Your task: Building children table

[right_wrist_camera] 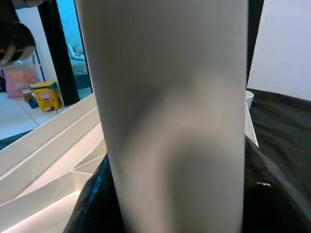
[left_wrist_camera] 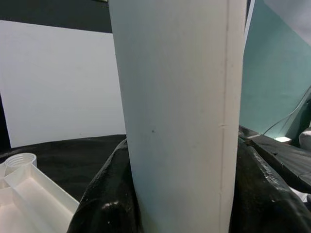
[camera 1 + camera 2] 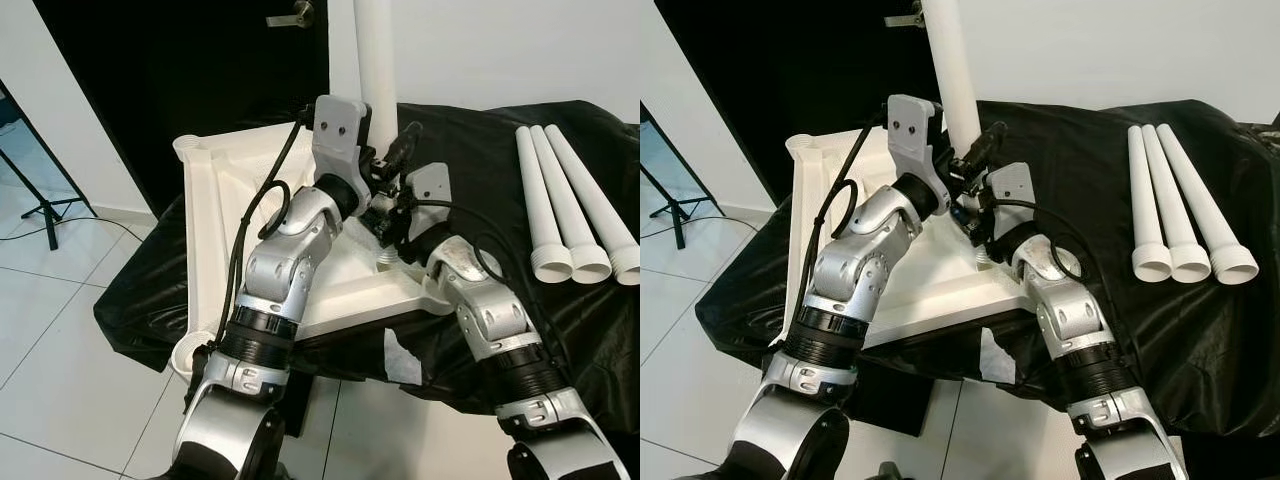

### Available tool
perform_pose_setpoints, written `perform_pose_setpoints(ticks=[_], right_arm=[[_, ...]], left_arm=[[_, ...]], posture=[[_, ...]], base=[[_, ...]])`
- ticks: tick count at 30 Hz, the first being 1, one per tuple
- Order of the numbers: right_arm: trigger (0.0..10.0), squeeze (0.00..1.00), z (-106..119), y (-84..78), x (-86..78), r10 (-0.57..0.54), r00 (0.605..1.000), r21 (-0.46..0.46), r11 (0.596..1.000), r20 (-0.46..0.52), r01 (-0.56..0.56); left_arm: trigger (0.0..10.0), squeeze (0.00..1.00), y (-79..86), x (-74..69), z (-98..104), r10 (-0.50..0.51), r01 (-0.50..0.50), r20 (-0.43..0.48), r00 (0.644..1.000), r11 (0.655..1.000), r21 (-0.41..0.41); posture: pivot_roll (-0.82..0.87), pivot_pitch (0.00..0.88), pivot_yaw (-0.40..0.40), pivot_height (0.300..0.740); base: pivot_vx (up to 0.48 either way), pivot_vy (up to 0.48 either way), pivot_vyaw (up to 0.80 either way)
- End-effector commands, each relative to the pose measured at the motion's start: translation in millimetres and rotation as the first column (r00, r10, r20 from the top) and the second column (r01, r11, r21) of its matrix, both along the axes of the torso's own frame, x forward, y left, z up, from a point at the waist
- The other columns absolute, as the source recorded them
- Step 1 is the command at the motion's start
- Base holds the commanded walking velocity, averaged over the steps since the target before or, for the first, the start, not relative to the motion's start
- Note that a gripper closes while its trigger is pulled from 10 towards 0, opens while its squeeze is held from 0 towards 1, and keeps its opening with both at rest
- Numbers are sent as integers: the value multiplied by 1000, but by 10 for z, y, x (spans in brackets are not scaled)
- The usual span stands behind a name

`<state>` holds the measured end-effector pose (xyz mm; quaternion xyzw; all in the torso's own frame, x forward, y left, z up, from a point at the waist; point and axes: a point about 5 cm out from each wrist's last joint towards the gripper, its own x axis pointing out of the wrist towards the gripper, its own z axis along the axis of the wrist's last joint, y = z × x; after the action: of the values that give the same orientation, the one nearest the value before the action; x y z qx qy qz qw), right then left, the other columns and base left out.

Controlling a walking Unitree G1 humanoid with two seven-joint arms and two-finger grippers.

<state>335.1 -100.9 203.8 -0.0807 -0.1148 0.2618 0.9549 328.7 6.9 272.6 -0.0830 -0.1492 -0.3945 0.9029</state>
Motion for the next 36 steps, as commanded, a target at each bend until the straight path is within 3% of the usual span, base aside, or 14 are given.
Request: perform_pose_setpoints(ticks=[1, 6, 7, 9, 10, 11, 12, 14, 15, 23, 36], right_arm=[[0, 0, 3, 37, 22, 13, 1000, 10, 1000, -26, -12], [0, 0, -24, 27, 36, -8, 998, 26, 1000, -58, 9], [353, 0, -47, 14, 54, -38, 996, 38, 998, -79, 41], [353, 0, -53, 11, 59, -47, 995, 40, 998, -84, 51], [8235, 0, -53, 11, 62, -54, 995, 39, 998, -81, 57], [8235, 0, -53, 11, 62, -54, 995, 39, 998, -81, 57], [10000, 0, -55, 8, 67, -63, 995, 42, 997, -83, 66], [10000, 0, -56, 5, 71, -72, 994, 43, 996, -82, 76], [10000, 0, -58, -3, 77, -83, 993, 45, 995, -83, 87], [10000, 0, -78, -97, 118, -159, 983, 70, 984, -95, 166], [10000, 0, -121, -243, 100, -253, 965, 98, 961, -65, 258]], left_arm=[[10000, 0, -107, -94, 39, -53, 52, 28, 998, 999, 8], [10000, 0, -127, -134, 44, -64, 63, 44, 997, 998, 18], [10000, 631, -149, -167, 43, -101, 100, 46, 994, 995, 16], [10000, 631, -156, -178, 43, -116, 116, 43, 992, 993, 11], [10000, 1000, -161, -189, 43, -130, 130, 42, 991, 991, 6], [10000, 1000, -161, -189, 43, -130, 130, 42, 991, 991, 6], [10000, 1000, -163, -193, 44, -131, 130, 48, 990, 991, 15], [10000, 1000, -163, -195, 43, -128, 127, 53, 990, 992, 26], [10000, 0, -164, -198, 48, -130, 128, 58, 990, 991, 30], [10000, 0, -96, -208, 118, -140, 139, 96, 985, 990, 21], [10000, 0, 243, -135, 60, -72, 70, 81, 994, 997, 25]], posture=[[11, 0, 17, 740], [12, 0, 18, 740], [12, 0, 20, 740], [12, 0, 20, 740], [11, 0, 22, 740], [11, 0, 22, 740], [10, 0, 22, 740], [10, 0, 23, 740], [10, 0, 25, 740], [13, 0, 22, 740], [19, 0, 22, 740]], base=[[0, 0, 0], [0, 0, 0], [0, 0, 0], [0, 0, 0], [0, 0, 0], [0, 0, 0], [0, 0, 0], [0, 0, 0], [0, 0, 0], [0, 0, 0], [0, 0, 0]])
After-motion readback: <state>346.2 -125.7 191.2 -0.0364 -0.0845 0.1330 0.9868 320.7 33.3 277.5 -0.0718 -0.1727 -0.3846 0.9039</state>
